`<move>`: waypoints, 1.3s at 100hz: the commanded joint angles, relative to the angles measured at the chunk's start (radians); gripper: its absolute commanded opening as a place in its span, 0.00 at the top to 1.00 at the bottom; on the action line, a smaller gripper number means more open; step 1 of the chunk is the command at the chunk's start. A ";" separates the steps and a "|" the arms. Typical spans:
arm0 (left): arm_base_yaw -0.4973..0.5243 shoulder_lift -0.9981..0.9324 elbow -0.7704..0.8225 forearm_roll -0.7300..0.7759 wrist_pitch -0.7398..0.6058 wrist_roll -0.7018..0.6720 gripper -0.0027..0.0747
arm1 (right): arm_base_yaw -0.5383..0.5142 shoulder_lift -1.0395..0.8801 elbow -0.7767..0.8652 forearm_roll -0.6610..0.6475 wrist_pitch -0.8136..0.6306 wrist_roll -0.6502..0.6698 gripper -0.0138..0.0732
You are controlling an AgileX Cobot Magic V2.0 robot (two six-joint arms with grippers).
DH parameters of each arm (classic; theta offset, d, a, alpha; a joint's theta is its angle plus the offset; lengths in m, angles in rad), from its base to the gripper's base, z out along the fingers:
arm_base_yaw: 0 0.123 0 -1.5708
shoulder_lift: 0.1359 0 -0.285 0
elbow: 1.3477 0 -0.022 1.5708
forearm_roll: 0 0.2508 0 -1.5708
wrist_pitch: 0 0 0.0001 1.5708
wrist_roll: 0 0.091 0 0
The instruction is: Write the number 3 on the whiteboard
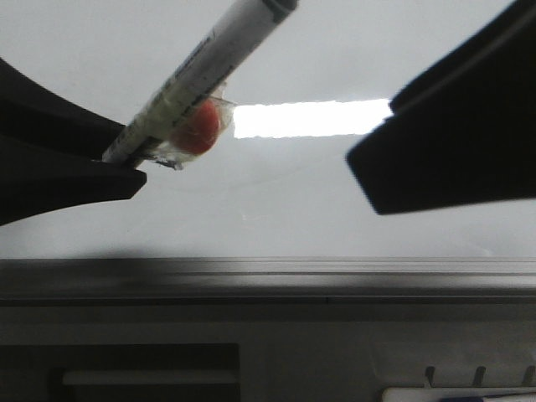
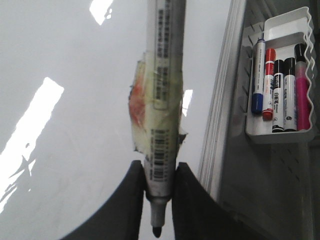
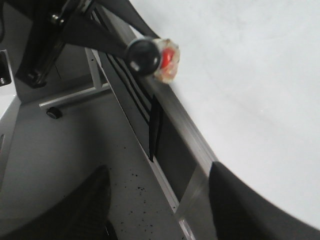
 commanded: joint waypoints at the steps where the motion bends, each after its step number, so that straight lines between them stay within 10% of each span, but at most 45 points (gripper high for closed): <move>1: -0.006 -0.010 -0.025 0.000 -0.087 -0.009 0.99 | 0.000 0.045 -0.083 -0.011 -0.080 -0.014 0.40; 74: -0.006 0.110 -0.025 0.002 -0.184 -0.009 0.99 | 0.084 0.181 -0.154 -0.019 -0.130 -0.051 0.40; 101: -0.006 0.110 -0.025 0.007 -0.184 -0.009 0.99 | 0.040 0.181 -0.154 -0.019 -0.133 -0.051 0.92; 130: -0.006 0.110 -0.025 -0.001 -0.184 -0.012 0.84 | 0.036 0.181 -0.154 -0.019 -0.135 -0.049 0.91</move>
